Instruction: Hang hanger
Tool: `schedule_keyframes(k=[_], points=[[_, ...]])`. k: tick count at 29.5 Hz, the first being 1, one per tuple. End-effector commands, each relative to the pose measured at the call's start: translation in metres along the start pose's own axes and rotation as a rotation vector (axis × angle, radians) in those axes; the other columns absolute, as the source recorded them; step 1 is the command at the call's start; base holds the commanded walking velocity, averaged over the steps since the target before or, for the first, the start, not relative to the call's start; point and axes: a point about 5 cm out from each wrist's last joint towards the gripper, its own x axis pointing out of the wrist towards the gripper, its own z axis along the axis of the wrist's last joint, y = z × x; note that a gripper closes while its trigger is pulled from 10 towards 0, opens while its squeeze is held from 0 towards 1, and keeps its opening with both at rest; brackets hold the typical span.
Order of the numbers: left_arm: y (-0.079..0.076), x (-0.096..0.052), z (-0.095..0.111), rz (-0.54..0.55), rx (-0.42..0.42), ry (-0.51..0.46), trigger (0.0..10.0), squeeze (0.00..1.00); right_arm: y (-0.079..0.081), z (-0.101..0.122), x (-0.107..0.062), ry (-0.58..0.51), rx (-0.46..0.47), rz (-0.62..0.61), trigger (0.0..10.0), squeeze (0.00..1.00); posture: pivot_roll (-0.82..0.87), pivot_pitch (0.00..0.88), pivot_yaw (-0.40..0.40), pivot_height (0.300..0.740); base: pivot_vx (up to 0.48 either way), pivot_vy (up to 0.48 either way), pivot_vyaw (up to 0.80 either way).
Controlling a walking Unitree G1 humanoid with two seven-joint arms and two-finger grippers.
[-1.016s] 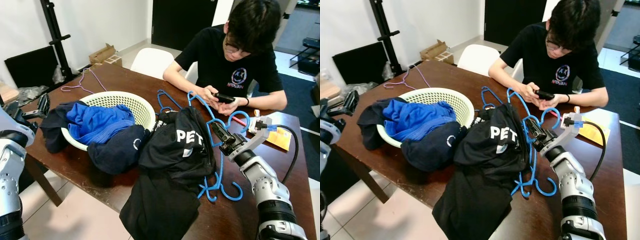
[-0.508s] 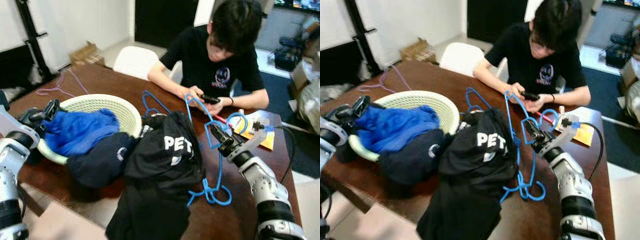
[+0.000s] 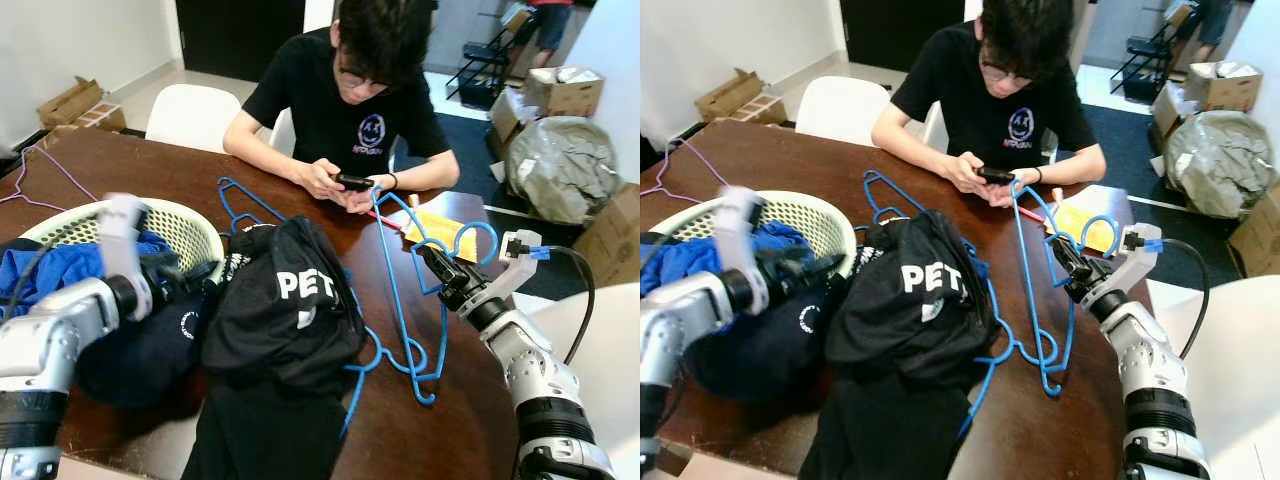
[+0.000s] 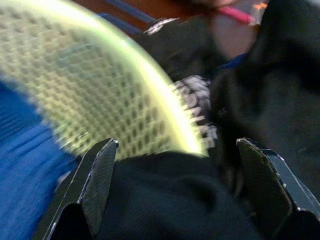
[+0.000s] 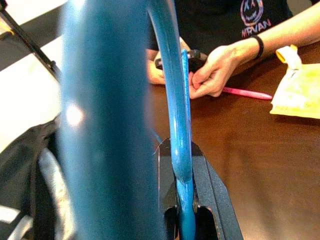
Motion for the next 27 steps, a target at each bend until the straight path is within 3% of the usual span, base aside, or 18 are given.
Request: schedule_keyframes(k=[1, 5, 7, 12, 19, 25, 27], points=[[0.010, -0.005, -0.002, 0.120, 0.004, 0.073, 10.0, 0.00, -0.005, -0.005, -0.005, 0.031, 0.000, -0.027, 10.0, 0.00, 0.06, 0.000, -0.079, 0.740, 0.000, 0.000, 0.00], [0.013, -0.009, -0.002, 0.154, 0.029, 0.100, 10.0, 0.00, -0.005, -0.005, -0.005, 0.033, 0.001, -0.028, 10.0, 0.00, 0.06, 0.000, -0.079, 0.740, 0.000, 0.000, 0.00], [0.028, -0.020, 0.009, 0.314, 0.103, 0.087, 10.0, 0.00, -0.006, -0.005, -0.006, 0.035, 0.004, -0.029, 10.0, 0.00, 0.06, 0.000, -0.080, 0.740, 0.000, 0.000, 0.00], [0.039, -0.028, 0.018, 0.427, 0.126, 0.049, 10.0, 0.00, -0.007, -0.005, -0.006, 0.037, 0.007, -0.030, 10.0, 0.00, 0.06, 0.000, -0.082, 0.740, 0.000, 0.000, 0.00], [0.055, -0.038, 0.038, 0.575, 0.041, -0.130, 10.0, 0.00, -0.007, -0.005, -0.006, 0.044, 0.000, -0.032, 10.0, 0.00, 0.05, 0.000, -0.086, 0.740, 0.000, 0.000, 0.00], [0.061, -0.042, 0.042, 0.608, -0.003, -0.170, 10.0, 0.00, -0.008, -0.004, -0.007, 0.048, -0.006, -0.033, 10.0, 0.00, 0.05, 0.000, -0.089, 0.740, 0.000, 0.000, 0.00], [0.065, -0.042, 0.033, 0.629, -0.034, -0.144, 10.0, 0.00, -0.008, -0.005, -0.006, 0.051, -0.009, -0.033, 10.0, 0.00, 0.05, 0.000, -0.091, 0.740, 0.000, 0.000, 0.00]])
